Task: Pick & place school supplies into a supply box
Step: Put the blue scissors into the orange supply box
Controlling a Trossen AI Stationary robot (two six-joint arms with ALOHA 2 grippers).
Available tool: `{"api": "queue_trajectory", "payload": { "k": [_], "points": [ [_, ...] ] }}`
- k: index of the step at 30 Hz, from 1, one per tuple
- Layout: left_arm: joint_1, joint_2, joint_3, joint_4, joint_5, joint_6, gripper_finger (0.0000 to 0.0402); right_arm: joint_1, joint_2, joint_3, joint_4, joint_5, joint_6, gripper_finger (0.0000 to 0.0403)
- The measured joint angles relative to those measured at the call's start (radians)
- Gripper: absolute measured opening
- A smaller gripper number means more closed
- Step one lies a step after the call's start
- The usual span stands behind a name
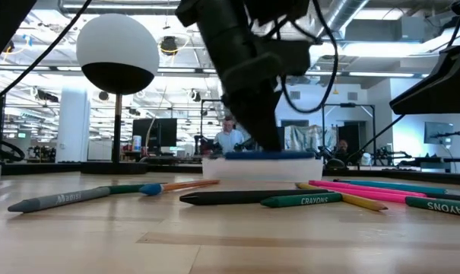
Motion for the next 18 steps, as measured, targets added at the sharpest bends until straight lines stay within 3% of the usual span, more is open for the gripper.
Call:
{"api": "queue_trajectory", "payload": {
  "k": [10, 18],
  "points": [
    [0.102, -0.003, 0.172, -0.004, -0.146, 0.090, 0.0085, 0.000, 0.000, 0.000, 0.002, 0.000, 0.000, 0.0111],
    [0.244, -0.004, 0.177, 0.161, -0.133, 0.107, 0.0085, 0.000, 0.000, 0.000, 0.005, -0.011, 0.000, 0.0111]
  ]
}}
